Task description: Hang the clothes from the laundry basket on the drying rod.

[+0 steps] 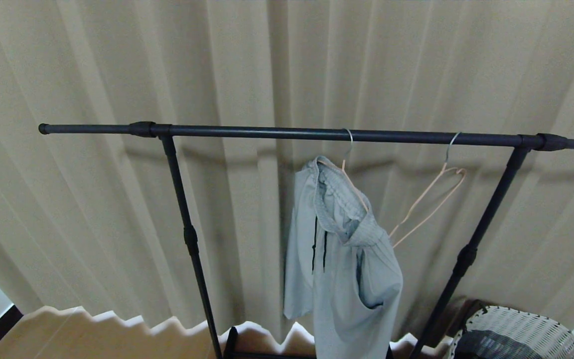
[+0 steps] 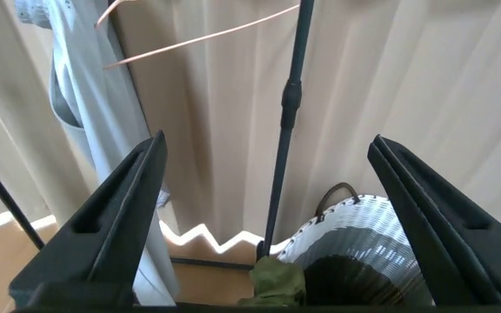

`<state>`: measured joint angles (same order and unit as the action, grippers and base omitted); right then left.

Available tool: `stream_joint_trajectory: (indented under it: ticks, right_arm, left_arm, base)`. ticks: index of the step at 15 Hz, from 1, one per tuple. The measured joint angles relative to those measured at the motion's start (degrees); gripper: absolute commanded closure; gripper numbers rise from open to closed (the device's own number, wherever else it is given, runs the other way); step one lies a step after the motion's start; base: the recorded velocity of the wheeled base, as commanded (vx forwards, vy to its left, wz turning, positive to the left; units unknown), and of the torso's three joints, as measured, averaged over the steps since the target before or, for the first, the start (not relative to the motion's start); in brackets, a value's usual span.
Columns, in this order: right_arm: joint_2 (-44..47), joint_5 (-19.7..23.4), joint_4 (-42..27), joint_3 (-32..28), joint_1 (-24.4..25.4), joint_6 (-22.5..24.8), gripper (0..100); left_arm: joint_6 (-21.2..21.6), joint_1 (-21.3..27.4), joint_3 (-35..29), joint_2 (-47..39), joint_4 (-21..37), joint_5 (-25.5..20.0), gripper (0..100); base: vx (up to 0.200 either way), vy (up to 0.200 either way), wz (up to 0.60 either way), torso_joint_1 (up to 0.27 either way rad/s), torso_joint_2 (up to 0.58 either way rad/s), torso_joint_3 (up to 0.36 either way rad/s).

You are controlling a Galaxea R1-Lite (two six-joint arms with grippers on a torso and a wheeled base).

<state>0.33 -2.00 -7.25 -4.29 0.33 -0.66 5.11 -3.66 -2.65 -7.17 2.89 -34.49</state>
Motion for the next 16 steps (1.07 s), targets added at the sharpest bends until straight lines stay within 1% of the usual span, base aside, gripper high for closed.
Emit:
stream_joint_trajectory:
  ticks: [1, 2, 4, 5, 6, 7, 8, 9, 10, 12, 14, 16]
  right_arm:
    - [-0.1, 0.0, 0.0, 0.0, 0.0, 0.0, 0]
    - [-0.1, 0.0, 0.0, 0.0, 0.0, 0.0, 0]
    - [-0.2, -0.1, 0.0, 0.0, -0.1, -0.1, 0]
    - [-0.2, -0.1, 0.0, 0.1, -0.1, -0.1, 0]
    - [-0.2, -0.2, 0.2, 0.3, -0.1, -0.3, 0]
    - [-0.2, -0.2, 2.2, 0.8, -0.1, -0.4, 0]
    - [-0.2, 0.0, 6.5, 1.9, -0.1, -0.4, 0]
    - [-0.2, 0.3, 11.8, 3.0, -0.1, -0.2, 0]
    - [-0.2, 0.4, 14.0, 3.6, -0.1, -0.1, 0]
    - [-0.2, 0.5, 13.7, 4.1, -0.1, 0.2, 0]
    - [-0.2, 0.5, 13.7, 4.2, -0.1, 0.0, 0]
    - [-0.2, 0.5, 13.7, 4.2, -0.1, 0.0, 0]
  left_arm:
    - [-1.3, 0.4, 0.5, 1.1, -1.8, 5.7, 0]
    - [-1.5, 0.5, 1.1, 1.7, -3.6, 11.5, 0]
    - [0.9, 0.7, 2.2, 2.5, -5.6, 21.4, 0]
    - [1.5, 0.7, 2.4, 2.6, -5.8, 24.4, 0]
    - [1.6, 0.7, 2.5, 2.8, -5.8, 29.4, 0]
    - [0.0, 0.7, 2.5, 2.9, -5.9, 34.0, 0]
    - [-2.5, 0.7, 2.5, 2.9, -6.1, 35.9, 0]
    - [-3.8, 0.8, 2.6, 3.0, -6.1, 35.6, 0]
    - [-4.0, 1.2, 2.6, 3.2, -5.8, 34.2, 0]
    - [-3.8, 3.5, 2.6, 3.8, -3.2, 27.9, 0]
    - [-3.3, 4.4, 2.6, 4.2, -2.8, 27.5, 0]
    - [-3.2, 3.9, 2.6, 5.6, -2.8, 27.4, 0]
  base:
    - [0.0, 0.0, 0.0, 0.0, 0.0, 0.0]
    - [0.0, 0.0, 0.0, 0.0, 0.0, 0.0]
    - [0.0, 0.0, 0.0, 0.0, 0.0, 0.0]
    - [0.0, 0.0, 0.0, 0.0, 0.0, 0.0]
    - [0.0, 0.0, 0.0, 0.0, 0.0, 0.0]
    - [0.0, 0.0, 0.0, 0.0, 0.0, 0.0]
    - [0.0, 0.0, 0.0, 0.0, 0.0, 0.0]
    - [0.0, 0.0, 0.0, 0.0, 0.0, 0.0]
    - [0.0, 0.0, 0.0, 0.0, 0.0, 0.0]
    - [0.0, 0.0, 0.0, 0.0, 0.0, 0.0]
    - [0.0, 0.0, 0.0, 0.0, 0.0, 0.0]
    - [0.0, 0.0, 0.0, 0.0, 0.0, 0.0]
